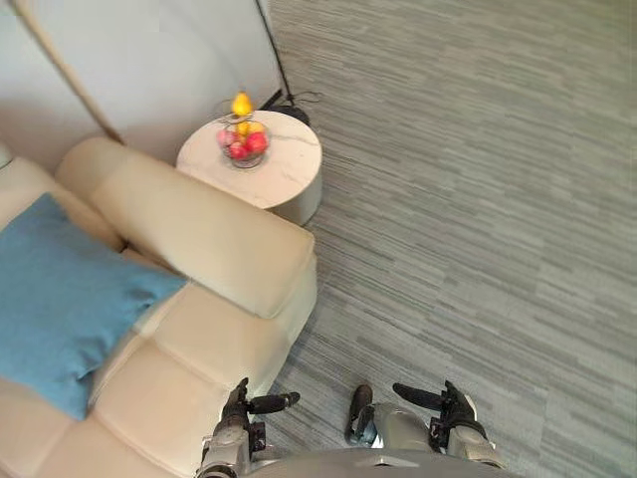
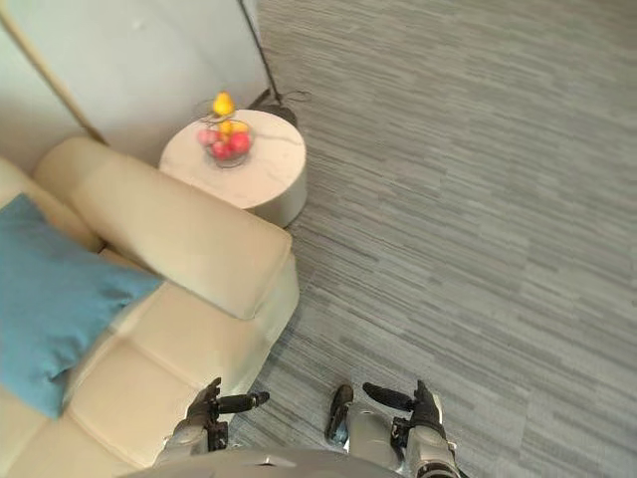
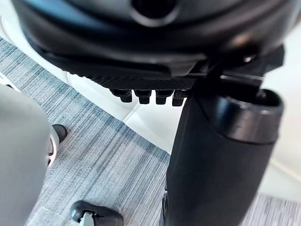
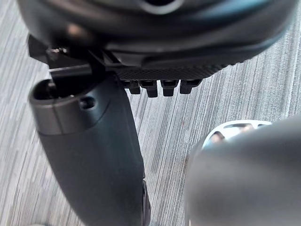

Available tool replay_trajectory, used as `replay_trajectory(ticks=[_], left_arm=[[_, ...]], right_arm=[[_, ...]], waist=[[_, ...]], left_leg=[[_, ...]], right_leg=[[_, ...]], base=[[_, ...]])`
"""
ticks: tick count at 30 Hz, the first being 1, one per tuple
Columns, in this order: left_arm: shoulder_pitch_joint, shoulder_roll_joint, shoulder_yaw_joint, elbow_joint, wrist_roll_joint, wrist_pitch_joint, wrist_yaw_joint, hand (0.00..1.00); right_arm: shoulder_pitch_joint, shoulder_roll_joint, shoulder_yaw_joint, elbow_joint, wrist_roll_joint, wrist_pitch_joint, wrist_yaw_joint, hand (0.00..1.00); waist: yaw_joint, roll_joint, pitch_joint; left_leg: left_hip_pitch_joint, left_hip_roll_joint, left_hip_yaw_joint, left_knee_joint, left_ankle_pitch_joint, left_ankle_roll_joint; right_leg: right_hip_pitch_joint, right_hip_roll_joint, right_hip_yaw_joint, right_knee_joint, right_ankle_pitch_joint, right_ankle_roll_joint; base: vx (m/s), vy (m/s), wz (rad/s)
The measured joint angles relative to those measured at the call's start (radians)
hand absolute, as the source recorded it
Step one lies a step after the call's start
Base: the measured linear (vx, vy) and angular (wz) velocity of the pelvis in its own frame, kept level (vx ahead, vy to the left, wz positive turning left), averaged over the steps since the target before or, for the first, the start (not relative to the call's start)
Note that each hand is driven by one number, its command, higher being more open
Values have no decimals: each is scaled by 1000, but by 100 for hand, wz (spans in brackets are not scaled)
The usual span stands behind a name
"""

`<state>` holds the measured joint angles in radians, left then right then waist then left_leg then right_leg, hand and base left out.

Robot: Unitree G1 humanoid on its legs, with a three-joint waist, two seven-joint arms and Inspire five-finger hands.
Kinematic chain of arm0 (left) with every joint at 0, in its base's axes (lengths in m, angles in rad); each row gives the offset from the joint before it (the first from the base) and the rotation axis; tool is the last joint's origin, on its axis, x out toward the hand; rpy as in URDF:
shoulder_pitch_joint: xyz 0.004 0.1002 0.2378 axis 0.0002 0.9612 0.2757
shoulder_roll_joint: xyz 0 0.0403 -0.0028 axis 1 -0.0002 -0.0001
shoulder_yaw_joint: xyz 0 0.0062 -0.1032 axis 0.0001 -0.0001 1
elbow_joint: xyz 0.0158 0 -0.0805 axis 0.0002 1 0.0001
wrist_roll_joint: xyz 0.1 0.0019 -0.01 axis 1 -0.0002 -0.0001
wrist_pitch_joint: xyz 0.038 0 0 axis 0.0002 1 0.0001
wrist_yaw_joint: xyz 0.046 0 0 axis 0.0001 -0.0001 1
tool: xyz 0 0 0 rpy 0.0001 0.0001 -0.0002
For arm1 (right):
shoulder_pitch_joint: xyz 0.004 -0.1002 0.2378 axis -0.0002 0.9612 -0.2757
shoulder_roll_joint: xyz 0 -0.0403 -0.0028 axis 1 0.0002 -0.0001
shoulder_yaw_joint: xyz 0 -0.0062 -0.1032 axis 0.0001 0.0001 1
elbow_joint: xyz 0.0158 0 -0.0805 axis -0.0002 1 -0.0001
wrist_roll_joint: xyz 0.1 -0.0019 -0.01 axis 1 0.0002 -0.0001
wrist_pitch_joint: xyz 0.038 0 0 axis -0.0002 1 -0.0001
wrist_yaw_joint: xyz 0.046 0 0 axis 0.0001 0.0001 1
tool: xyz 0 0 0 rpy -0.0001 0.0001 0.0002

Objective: Pick up cushions and gather them together orderly.

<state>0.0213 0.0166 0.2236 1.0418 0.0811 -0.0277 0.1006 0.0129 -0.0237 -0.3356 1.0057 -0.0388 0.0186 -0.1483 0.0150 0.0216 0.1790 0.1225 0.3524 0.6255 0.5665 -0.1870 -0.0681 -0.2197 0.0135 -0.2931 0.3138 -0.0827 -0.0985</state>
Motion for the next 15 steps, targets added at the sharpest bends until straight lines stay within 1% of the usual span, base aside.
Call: replay_trajectory(ticks=[1,2,3,4,5,6,7,9,10,11,12,14,15], left_arm=[[1,3,3,-1,0,-1,1,100],[5,-4,28,-18,-1,-7,3,100],[8,-8,37,-24,-3,-8,3,100],[8,-15,37,-39,-11,-7,3,100],[8,-19,37,-56,-13,-7,2,100],[9,-19,37,-60,-13,-8,2,100],[10,-20,37,-74,-13,-7,3,100],[8,-21,37,-78,-13,-7,3,100],[5,-20,37,-79,-13,-8,3,100],[7,-21,37,-78,-18,-8,4,100],[8,-21,37,-78,-21,-7,4,100],[14,-21,37,-74,-30,-6,4,100],[26,-16,37,-74,-30,-6,3,100]], right_arm=[[2,3,4,0,-1,1,-3,100],[1,3,4,0,0,1,-10,100],[1,4,6,1,0,2,-12,100],[1,10,10,4,0,2,-14,100],[0,15,10,12,0,5,-12,100],[0,16,11,12,0,5,-13,100],[1,20,11,11,0,6,-16,100],[2,21,12,12,0,6,-16,100],[3,22,13,12,0,8,-17,100],[5,22,13,13,0,9,-17,100],[5,22,13,12,0,9,-17,100],[19,24,12,10,1,9,-17,100],[28,31,13,10,0,10,-18,100]], waist=[[2,0,3],[5,7,11],[7,8,12],[9,5,13],[14,-4,17],[16,-6,18],[21,-13,20],[27,-16,21],[32,-20,22],[33,-16,19],[33,-13,17],[33,-11,-6],[36,-23,-20]], left_leg=[[-32,20,-47,82,0,20],[-104,29,-162,242,-33,22],[-136,16,-210,288,-53,5],[-195,-31,-287,309,-86,-19],[-221,-81,-328,253,-106,-17],[-227,-95,-339,226,-113,-14],[-259,-146,-399,103,-115,-12],[-277,-184,-470,24,-115,-12],[-283,-219,-549,-54,-110,-9],[-284,-230,-597,-105,-99,9],[-282,-229,-601,-113,-95,16],[-264,-215,-584,-155,-93,18],[-239,-216,-564,-180,-86,18]], right_leg=[[14,13,11,-6,-2,-4],[44,49,44,-25,-7,-11],[54,62,67,-33,-7,-11],[75,81,98,-59,-7,-11],[95,92,132,-86,-7,-10],[102,96,139,-97,-7,-10],[121,117,186,-124,-4,-6],[127,132,223,-134,-2,-3],[129,139,239,-136,-2,-2],[132,150,245,-136,-1,-2],[133,154,247,-135,-1,-1],[141,179,280,-129,3,4],[143,191,326,-119,1,3]], base=[[66,-250,-63],[49,-171,-65],[64,-154,-92],[78,-117,-99],[69,-84,-91],[87,-87,-114],[73,-68,-100],[83,-58,-97],[112,-54,-110],[145,-45,-105],[136,-19,-92],[185,20,-98],[271,50,-112]])
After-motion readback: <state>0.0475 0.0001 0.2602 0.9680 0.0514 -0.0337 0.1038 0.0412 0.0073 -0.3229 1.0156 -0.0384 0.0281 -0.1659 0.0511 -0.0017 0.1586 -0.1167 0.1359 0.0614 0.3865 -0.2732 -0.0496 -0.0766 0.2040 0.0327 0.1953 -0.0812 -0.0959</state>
